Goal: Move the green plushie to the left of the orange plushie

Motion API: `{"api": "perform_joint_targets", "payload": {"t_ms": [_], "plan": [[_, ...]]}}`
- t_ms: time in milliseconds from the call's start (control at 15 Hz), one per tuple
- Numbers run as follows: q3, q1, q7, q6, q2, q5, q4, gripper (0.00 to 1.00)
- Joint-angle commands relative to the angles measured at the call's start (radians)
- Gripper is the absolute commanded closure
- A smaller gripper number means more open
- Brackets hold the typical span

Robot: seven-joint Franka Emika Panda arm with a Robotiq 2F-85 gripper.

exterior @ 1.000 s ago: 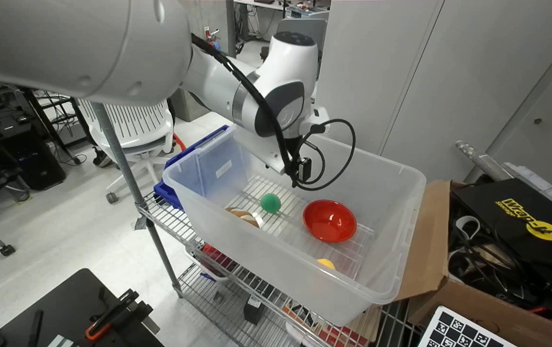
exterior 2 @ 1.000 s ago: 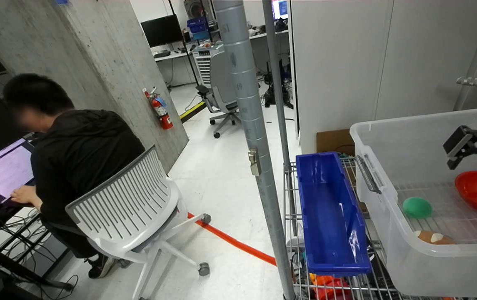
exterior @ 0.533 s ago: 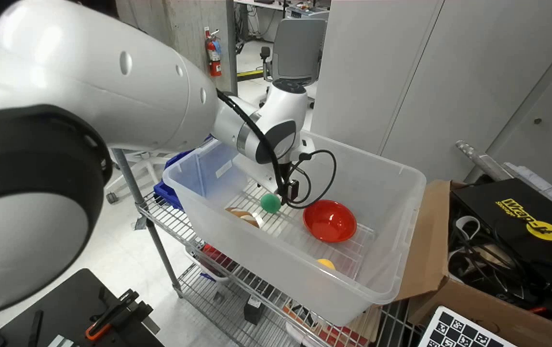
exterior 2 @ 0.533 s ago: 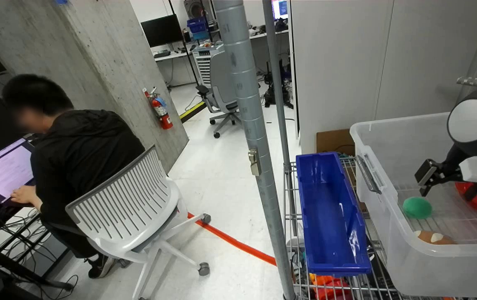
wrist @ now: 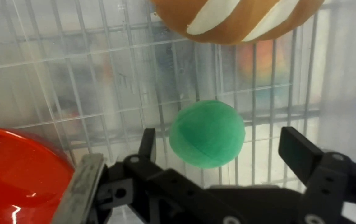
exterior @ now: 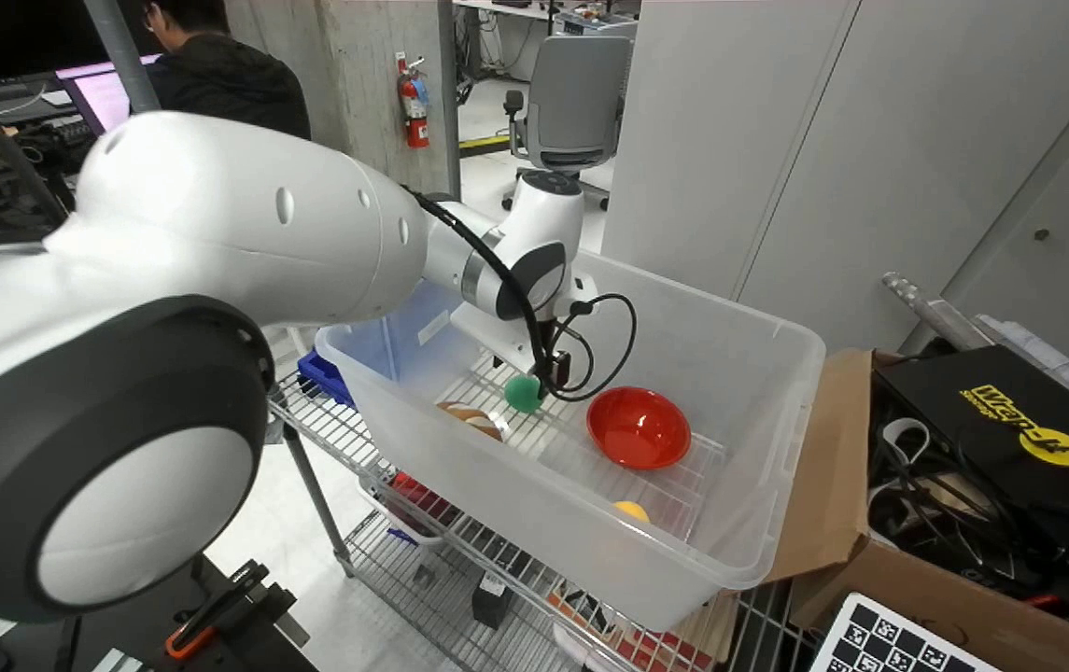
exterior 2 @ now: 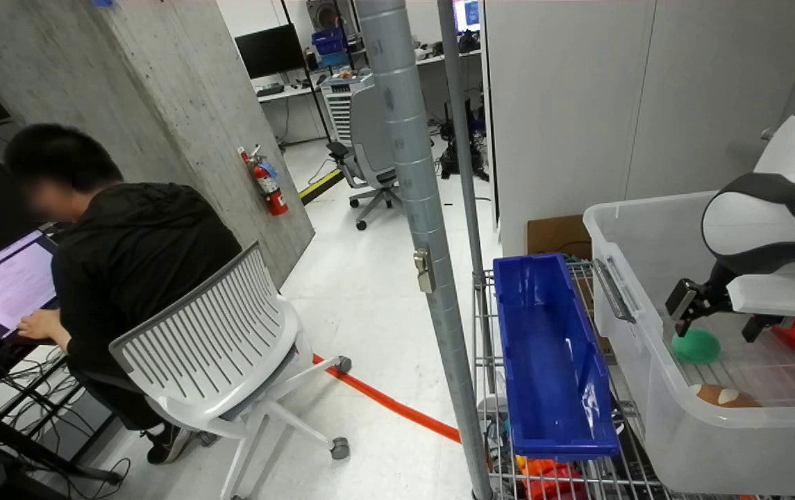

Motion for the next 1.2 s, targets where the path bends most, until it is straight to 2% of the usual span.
{"api": "perform_joint_targets", "payload": {"t_ms": [0, 133, 200, 333, 733, 933, 1000, 1133], "plan": [[-0.034, 0.022, 0.024, -0.055, 0.103, -0.039, 0.157, 0.0], [-0.041, 0.028, 0.022, -0.053, 0.15, -0.055, 0.205, 0.02], [-0.042, 0.029, 0.023, -0.049, 0.175, -0.06, 0.231, 0.25], [-0.043, 0.033, 0.027, -0.053, 0.225, -0.066, 0.282, 0.29], [-0.047, 0.06, 0.018, -0.073, 0.28, -0.09, 0.354, 0.73], [-0.068, 0.069, 0.026, -0.084, 0.223, -0.12, 0.291, 0.94], [-0.074, 0.068, 0.037, -0.104, 0.192, -0.126, 0.257, 0.98], [-0.086, 0.066, 0.033, -0.135, 0.133, -0.139, 0.194, 1.0]]}}
